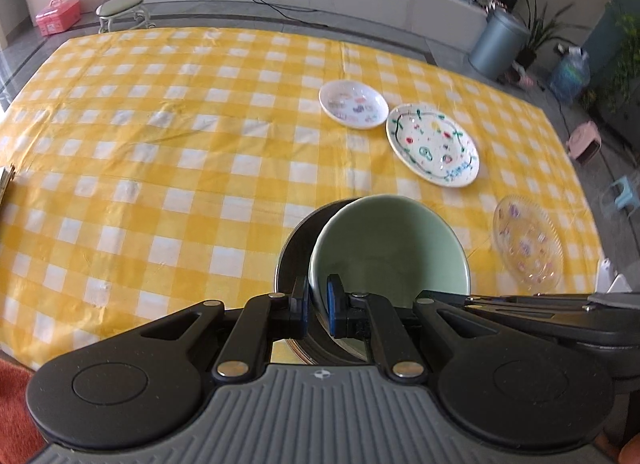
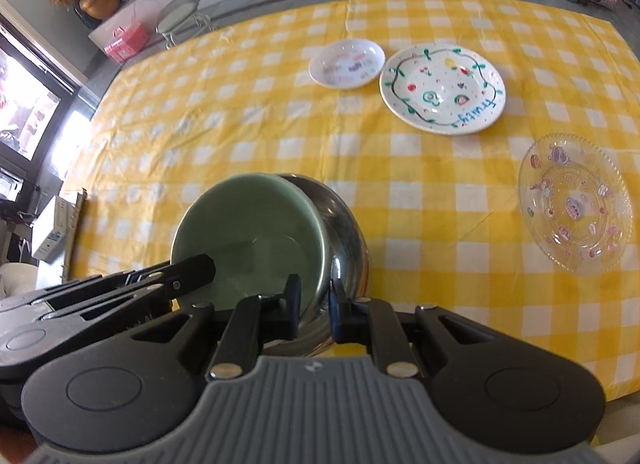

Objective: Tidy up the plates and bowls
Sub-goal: 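Lower the green bowl into the blue steel bowl with both tools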

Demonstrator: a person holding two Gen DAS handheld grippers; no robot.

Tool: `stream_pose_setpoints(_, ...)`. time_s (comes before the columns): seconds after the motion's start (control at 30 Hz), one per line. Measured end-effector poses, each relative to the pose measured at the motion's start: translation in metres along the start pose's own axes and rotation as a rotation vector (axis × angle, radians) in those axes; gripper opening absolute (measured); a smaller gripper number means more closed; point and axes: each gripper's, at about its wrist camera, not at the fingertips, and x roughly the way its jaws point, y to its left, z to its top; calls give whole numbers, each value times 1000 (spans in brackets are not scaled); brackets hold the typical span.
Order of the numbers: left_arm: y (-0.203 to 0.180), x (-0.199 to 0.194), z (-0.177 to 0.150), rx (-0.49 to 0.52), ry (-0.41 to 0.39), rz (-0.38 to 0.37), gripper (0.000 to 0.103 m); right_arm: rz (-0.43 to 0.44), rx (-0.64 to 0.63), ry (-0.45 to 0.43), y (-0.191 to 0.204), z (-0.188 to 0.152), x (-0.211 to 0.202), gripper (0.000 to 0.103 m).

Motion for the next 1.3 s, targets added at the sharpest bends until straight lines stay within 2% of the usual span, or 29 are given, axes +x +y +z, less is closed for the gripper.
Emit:
stream_pose_setpoints(0.33,-6,10,3,70,46,45,11,-34,-48,35,6,4,14,12)
stream_pose_setpoints(0.6,2,17,6,42,90,13,12,-46,-43,61,6,7,20,13)
stream_pose_setpoints(0.8,3,18,8,35,105,5,13,-38,-30,68,5,11,22,18)
stream_pose_setpoints(1.03,2,17,11,37,111,8,15,-49,-67,65,10,11,20,22)
stream_pose_setpoints(1.13,-1,12,12,62,86,20,15,-68,-102,36,14,12,13,26)
stream_pose_setpoints(1.3,0,5,16,63,74,5,15,-56,-117,14,17,17,2,26)
